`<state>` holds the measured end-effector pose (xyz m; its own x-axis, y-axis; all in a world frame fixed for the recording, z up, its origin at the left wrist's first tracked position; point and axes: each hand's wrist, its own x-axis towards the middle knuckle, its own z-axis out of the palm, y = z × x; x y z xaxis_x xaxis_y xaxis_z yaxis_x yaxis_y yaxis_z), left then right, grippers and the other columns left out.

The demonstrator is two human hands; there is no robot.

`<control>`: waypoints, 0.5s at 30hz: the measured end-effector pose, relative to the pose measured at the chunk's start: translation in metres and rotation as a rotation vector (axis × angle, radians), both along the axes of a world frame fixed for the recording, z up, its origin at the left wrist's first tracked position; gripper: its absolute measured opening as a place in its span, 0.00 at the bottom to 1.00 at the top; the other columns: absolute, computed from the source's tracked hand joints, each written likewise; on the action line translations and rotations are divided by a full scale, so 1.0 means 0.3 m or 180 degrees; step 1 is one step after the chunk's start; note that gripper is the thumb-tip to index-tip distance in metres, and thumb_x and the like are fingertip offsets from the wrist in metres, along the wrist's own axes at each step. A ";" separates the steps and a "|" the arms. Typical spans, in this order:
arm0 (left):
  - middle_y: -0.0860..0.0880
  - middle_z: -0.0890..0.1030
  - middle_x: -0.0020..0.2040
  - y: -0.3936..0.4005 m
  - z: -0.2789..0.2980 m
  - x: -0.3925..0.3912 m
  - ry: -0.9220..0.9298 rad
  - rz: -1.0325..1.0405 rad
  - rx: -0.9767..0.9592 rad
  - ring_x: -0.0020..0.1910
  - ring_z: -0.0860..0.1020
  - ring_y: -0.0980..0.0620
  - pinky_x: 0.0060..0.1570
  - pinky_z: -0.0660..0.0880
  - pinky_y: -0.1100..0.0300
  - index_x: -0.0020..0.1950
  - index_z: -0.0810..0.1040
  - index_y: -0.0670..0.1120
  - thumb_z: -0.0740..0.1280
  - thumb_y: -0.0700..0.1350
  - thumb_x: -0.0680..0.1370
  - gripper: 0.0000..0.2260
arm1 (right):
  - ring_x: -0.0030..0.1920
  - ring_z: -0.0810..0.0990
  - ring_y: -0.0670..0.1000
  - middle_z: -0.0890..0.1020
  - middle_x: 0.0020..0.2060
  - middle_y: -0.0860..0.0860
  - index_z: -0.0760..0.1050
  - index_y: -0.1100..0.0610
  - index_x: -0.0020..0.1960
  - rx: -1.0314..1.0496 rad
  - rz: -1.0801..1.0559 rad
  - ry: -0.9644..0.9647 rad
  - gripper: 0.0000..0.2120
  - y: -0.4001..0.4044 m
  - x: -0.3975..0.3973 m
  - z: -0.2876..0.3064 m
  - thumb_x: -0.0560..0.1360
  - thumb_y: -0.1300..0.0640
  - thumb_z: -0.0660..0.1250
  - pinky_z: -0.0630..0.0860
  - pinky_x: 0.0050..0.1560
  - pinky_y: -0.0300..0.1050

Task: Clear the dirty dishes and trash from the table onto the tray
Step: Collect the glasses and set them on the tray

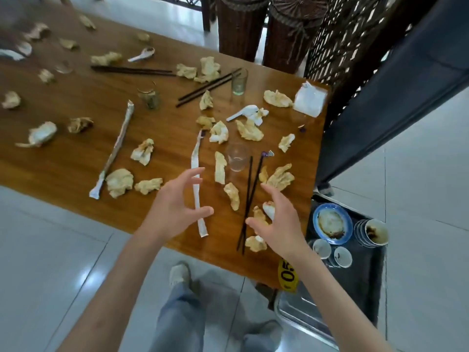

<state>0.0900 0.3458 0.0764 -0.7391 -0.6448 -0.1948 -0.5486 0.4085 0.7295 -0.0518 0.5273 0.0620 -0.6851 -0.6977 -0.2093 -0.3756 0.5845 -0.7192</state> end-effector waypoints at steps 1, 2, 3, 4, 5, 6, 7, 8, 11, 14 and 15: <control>0.63 0.74 0.58 -0.031 -0.003 0.005 -0.0018 -0.0015 -0.0041 0.58 0.70 0.60 0.53 0.69 0.61 0.66 0.64 0.65 0.78 0.53 0.64 0.35 | 0.69 0.63 0.45 0.67 0.69 0.44 0.60 0.44 0.71 0.0031 -0.0042 0.0026 0.36 -0.026 0.006 0.002 0.68 0.49 0.74 0.64 0.67 0.44; 0.63 0.74 0.58 -0.081 -0.002 0.016 -0.0052 -0.0046 -0.0089 0.58 0.70 0.60 0.53 0.71 0.60 0.66 0.64 0.65 0.78 0.53 0.64 0.35 | 0.69 0.64 0.47 0.67 0.69 0.45 0.60 0.46 0.71 0.0062 -0.0093 0.0073 0.36 -0.067 0.018 0.005 0.68 0.49 0.74 0.65 0.68 0.47; 0.62 0.75 0.58 -0.137 0.003 0.027 -0.0099 -0.0089 -0.0129 0.57 0.70 0.60 0.54 0.72 0.59 0.66 0.63 0.66 0.78 0.54 0.64 0.35 | 0.69 0.65 0.48 0.68 0.69 0.46 0.61 0.48 0.71 0.0083 -0.0166 0.0129 0.36 -0.116 0.031 0.007 0.68 0.50 0.74 0.66 0.68 0.48; 0.61 0.75 0.59 -0.181 0.006 0.033 -0.0140 -0.0112 -0.0132 0.58 0.70 0.60 0.55 0.73 0.56 0.66 0.63 0.66 0.78 0.54 0.64 0.36 | 0.69 0.66 0.49 0.69 0.69 0.47 0.62 0.49 0.71 0.0107 -0.0244 0.0186 0.36 -0.152 0.038 0.005 0.68 0.50 0.75 0.66 0.68 0.48; 0.60 0.75 0.59 -0.235 0.008 0.038 -0.0176 -0.0136 -0.0122 0.58 0.71 0.59 0.56 0.74 0.54 0.66 0.63 0.66 0.78 0.54 0.64 0.36 | 0.69 0.66 0.49 0.69 0.68 0.47 0.62 0.49 0.71 0.0138 -0.0342 0.0235 0.36 -0.200 0.046 0.002 0.68 0.51 0.75 0.64 0.67 0.46; 0.60 0.76 0.60 -0.275 0.006 0.039 -0.0204 -0.0166 -0.0120 0.59 0.71 0.58 0.57 0.75 0.53 0.66 0.64 0.65 0.78 0.54 0.64 0.36 | 0.69 0.67 0.49 0.70 0.68 0.47 0.62 0.49 0.71 0.0186 -0.0433 0.0270 0.36 -0.237 0.049 -0.005 0.68 0.51 0.75 0.63 0.66 0.43; 0.59 0.76 0.60 -0.306 0.005 0.036 -0.0214 -0.0194 -0.0121 0.59 0.72 0.58 0.57 0.75 0.54 0.67 0.64 0.65 0.78 0.53 0.64 0.36 | 0.69 0.67 0.49 0.70 0.68 0.47 0.62 0.49 0.71 0.0235 -0.0513 0.0318 0.36 -0.268 0.046 -0.015 0.68 0.51 0.75 0.63 0.65 0.41; 0.58 0.76 0.60 -0.340 0.003 0.033 -0.0216 -0.0228 -0.0131 0.59 0.72 0.58 0.55 0.75 0.57 0.67 0.65 0.64 0.78 0.53 0.64 0.35 | 0.69 0.67 0.49 0.69 0.68 0.47 0.62 0.49 0.71 0.0290 -0.0589 0.0381 0.36 -0.304 0.040 -0.026 0.69 0.51 0.74 0.62 0.64 0.40; 0.58 0.76 0.61 -0.417 0.006 0.014 -0.0274 -0.0306 -0.0134 0.59 0.72 0.57 0.51 0.74 0.62 0.68 0.65 0.63 0.77 0.52 0.66 0.35 | 0.70 0.64 0.50 0.65 0.70 0.48 0.59 0.48 0.72 0.0470 -0.0834 0.0496 0.38 -0.396 0.004 -0.063 0.68 0.50 0.75 0.64 0.64 0.42; 0.57 0.75 0.62 -0.465 0.007 -0.008 -0.0305 -0.0327 -0.0087 0.60 0.71 0.57 0.55 0.73 0.59 0.69 0.65 0.61 0.77 0.51 0.67 0.34 | 0.72 0.62 0.51 0.61 0.72 0.49 0.55 0.47 0.73 0.0695 -0.1023 0.0505 0.43 -0.457 -0.054 -0.098 0.66 0.49 0.76 0.66 0.66 0.46; 0.57 0.75 0.62 -0.477 0.006 -0.016 -0.0315 -0.0323 -0.0083 0.60 0.71 0.57 0.56 0.73 0.58 0.69 0.65 0.61 0.76 0.51 0.67 0.34 | 0.72 0.62 0.51 0.61 0.72 0.49 0.54 0.47 0.73 0.0737 -0.1029 0.0495 0.44 -0.472 -0.074 -0.107 0.66 0.49 0.76 0.66 0.66 0.47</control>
<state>0.0853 0.2027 0.0783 -0.7788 -0.5734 -0.2541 -0.5723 0.4837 0.6622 -0.0740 0.3856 0.0299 -0.8967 -0.3886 -0.2120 -0.2402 0.8294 -0.5044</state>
